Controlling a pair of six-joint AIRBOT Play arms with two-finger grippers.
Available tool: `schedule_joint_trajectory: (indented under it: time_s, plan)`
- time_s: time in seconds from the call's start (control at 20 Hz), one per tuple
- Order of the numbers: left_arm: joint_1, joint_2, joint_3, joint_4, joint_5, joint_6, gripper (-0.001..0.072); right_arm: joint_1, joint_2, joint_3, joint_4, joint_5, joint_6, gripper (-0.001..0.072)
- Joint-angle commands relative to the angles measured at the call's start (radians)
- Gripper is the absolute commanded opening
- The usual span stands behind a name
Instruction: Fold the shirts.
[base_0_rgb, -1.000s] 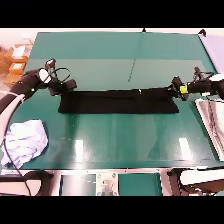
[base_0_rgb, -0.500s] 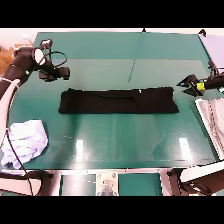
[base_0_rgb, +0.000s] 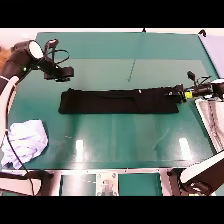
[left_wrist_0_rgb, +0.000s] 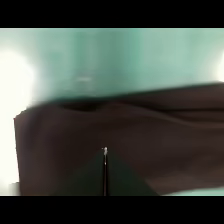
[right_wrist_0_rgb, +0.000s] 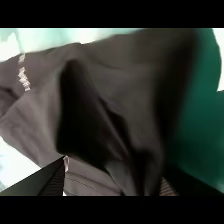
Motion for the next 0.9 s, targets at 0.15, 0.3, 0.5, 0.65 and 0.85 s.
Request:
schedule_joint_trajectory:
  time_s: [0.15, 0.3, 0.5, 0.65, 0.85]
  plan:
    - [-0.002, -0.051, 0.002, -0.353, 0.000, 0.095, 0.0031, 0.045, -0.036, 0.030, -0.005, 0.004, -0.021, 0.0037]
    - [-0.066, -0.100, 0.000, -0.363, 0.071, 0.117, 0.0031, 0.049, -0.012, 0.098, -0.006, 0.064, 0.018, 0.0019]
    - [-0.285, -0.215, 0.000, -0.388, 0.322, 0.116, 0.0031, 0.069, 0.098, 0.201, -0.005, 0.181, 0.111, 0.0019]
    - [-0.429, -0.339, 0.011, -0.490, 0.510, 0.116, 0.0031, 0.096, 0.214, 0.262, -0.005, 0.272, 0.178, 0.0020]
    - [-0.533, -0.477, 0.124, -0.598, 0.598, 0.117, 0.0031, 0.150, 0.360, 0.311, -0.005, 0.322, 0.242, 0.0019]
